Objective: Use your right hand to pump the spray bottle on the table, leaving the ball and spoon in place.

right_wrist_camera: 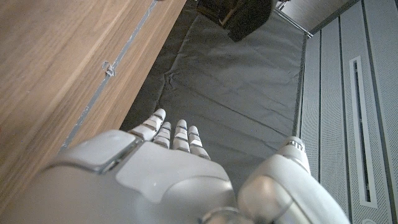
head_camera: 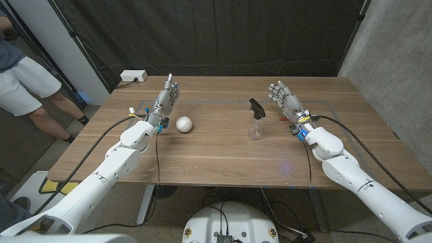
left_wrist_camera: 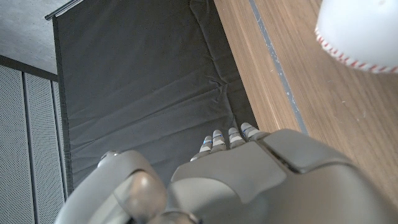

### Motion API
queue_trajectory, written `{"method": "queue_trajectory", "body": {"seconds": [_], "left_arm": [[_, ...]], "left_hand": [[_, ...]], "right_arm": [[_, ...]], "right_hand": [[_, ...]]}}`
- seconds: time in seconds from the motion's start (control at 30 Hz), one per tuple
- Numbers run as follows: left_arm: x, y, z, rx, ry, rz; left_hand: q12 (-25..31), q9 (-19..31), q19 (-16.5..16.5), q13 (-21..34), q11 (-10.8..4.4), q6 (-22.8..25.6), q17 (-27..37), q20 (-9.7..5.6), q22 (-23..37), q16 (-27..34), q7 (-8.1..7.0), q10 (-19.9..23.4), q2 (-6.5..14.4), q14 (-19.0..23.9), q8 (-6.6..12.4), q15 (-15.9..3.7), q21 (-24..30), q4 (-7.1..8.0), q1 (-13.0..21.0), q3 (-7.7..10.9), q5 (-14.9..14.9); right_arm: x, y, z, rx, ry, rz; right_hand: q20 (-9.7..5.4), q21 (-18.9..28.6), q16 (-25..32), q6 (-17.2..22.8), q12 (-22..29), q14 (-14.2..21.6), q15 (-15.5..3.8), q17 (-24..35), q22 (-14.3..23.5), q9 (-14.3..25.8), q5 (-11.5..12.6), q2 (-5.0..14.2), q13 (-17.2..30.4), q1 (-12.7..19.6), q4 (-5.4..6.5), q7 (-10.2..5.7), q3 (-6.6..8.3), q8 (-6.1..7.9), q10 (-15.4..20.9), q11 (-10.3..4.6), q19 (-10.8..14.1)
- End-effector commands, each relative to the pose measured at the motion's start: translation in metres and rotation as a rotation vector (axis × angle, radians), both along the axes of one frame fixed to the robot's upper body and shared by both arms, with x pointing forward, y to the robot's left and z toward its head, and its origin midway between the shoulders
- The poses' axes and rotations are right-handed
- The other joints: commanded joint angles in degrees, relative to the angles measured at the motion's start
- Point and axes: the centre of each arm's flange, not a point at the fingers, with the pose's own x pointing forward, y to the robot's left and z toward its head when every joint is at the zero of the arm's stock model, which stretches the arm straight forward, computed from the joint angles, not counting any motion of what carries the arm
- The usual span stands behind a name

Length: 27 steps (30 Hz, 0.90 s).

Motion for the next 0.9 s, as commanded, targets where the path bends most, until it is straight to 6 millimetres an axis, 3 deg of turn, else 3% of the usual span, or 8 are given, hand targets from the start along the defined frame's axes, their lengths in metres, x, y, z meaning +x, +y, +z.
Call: {"method": "queue_trajectory", "body": {"seconds": [0.03, 0.5, 0.9], "left_arm": [[0.000, -0.018, 0.013, -0.014, -0.030, -0.017], [-0.014, -0.046, 0.029, 0.016, -0.066, 0.029], [-0.035, -0.028, 0.031, 0.001, -0.099, -0.001]], "left_hand": [[0.49, 0.08, 0.44, 0.17, -0.14, 0.62, 0.14, 0.02, 0.11, 0.42, -0.19, 0.64, 0.22, 0.57, 0.32, -0.29, 0.28, -0.47, 0.75, -0.04, 0.44], [0.67, 0.06, 1.55, 0.16, -0.14, 2.02, 0.13, 0.24, 0.09, 0.54, -0.07, 1.82, 0.58, 1.83, 0.54, -0.27, 0.54, -0.67, 1.35, -0.10, 0.46], [1.11, 0.05, 4.05, 0.16, -0.54, 4.29, 0.10, 0.73, 0.04, 0.86, -0.07, 4.28, 1.05, 4.44, 0.86, -0.12, 1.12, -1.18, 2.63, -0.11, 0.37]], "right_arm": [[-0.011, -0.004, 0.000, -0.075, -0.016, 0.024], [-0.024, -0.021, -0.005, -0.098, -0.070, -0.033], [-0.031, 0.008, -0.027, -0.074, -0.054, -0.056]], "right_hand": [[0.43, -0.12, -0.30, -0.65, -0.22, -0.93, -0.04, 0.09, -0.02, 0.30, 0.56, -0.32, 0.29, 1.22, -0.46, 0.23, -0.01, 0.01, -0.89, -0.08, -0.51], [0.66, 0.13, 0.16, -0.46, 0.22, -0.24, 0.10, 0.09, 0.02, 0.33, 0.92, -1.14, 0.28, 2.41, -0.57, 0.25, -0.26, 0.40, -0.34, 0.12, -0.06], [0.58, 0.55, 0.51, 0.63, 0.63, 0.84, -0.13, 0.08, 0.06, 0.34, 1.15, -1.61, 0.27, 3.19, -0.41, -0.11, -0.50, 0.89, 0.63, -0.13, 1.03]]}}
